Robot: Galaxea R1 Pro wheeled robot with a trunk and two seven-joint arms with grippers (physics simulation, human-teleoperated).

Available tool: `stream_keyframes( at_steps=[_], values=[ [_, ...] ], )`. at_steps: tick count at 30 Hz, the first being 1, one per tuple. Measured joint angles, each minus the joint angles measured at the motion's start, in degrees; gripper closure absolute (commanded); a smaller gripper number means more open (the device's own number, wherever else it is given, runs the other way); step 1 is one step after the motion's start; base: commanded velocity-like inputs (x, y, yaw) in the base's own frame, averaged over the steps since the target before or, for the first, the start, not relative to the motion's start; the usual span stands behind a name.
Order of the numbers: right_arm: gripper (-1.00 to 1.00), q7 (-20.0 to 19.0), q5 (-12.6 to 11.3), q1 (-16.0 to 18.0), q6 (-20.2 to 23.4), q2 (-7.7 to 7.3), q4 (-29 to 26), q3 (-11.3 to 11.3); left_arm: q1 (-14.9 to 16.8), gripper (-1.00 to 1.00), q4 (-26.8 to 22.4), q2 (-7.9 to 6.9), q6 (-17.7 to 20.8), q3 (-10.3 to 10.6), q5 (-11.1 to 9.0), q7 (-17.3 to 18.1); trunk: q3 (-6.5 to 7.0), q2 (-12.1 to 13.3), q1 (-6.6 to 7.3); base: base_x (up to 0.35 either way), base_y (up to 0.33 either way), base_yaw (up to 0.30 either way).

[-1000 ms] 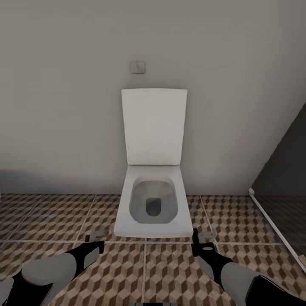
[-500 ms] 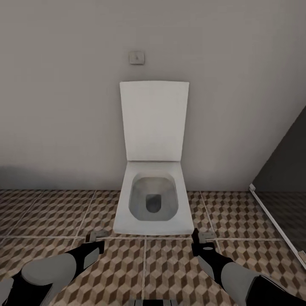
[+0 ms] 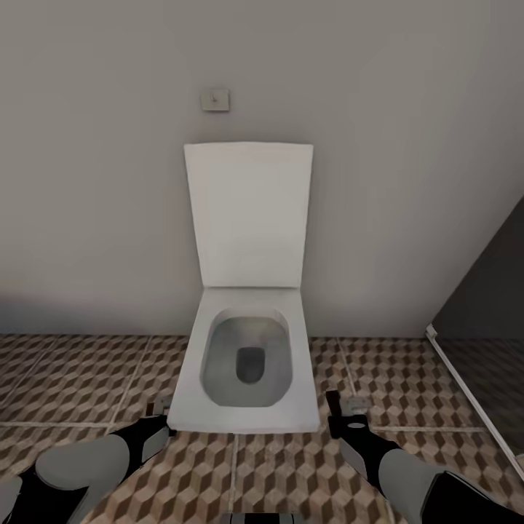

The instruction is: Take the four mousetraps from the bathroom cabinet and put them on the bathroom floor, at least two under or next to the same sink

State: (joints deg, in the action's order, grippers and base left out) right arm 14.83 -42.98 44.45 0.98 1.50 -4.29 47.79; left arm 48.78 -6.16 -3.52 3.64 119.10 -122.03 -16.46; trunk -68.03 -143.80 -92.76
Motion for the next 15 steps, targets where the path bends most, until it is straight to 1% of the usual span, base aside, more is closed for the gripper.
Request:
stream_keyframes(
  at_steps=[2,5,9,15],
  values=[
    [1.00,0.0,0.0,0.0,-0.8,0.03,0.0,0.0,0.1,1.00,0.0,-0.76,0.0,-0.2,0.0,0.0,0.00,0.0,0.00,0.284,-0.080,0.000],
    [1.00,0.1,0.0,0.0,-1.4,0.10,0.0,0.1,0.1,1.00,0.3,-1.02,-0.1,0.0,-0.1,-0.1,0.00,0.0,-0.01,0.176,-0.026,0.000],
    [1.00,0.1,0.2,0.0,-1.4,0.23,0.0,0.1,0.1,1.00,0.5,-0.99,-0.2,0.2,-0.1,-0.3,0.00,0.0,-0.03,0.038,-0.005,0.000],
    [1.00,0.1,0.4,0.0,-1.6,0.17,0.1,0.1,0.1,1.00,0.5,-1.00,-0.3,-0.2,-0.1,-0.3,0.01,0.0,-0.03,0.007,-0.001,0.000]
  ],
)
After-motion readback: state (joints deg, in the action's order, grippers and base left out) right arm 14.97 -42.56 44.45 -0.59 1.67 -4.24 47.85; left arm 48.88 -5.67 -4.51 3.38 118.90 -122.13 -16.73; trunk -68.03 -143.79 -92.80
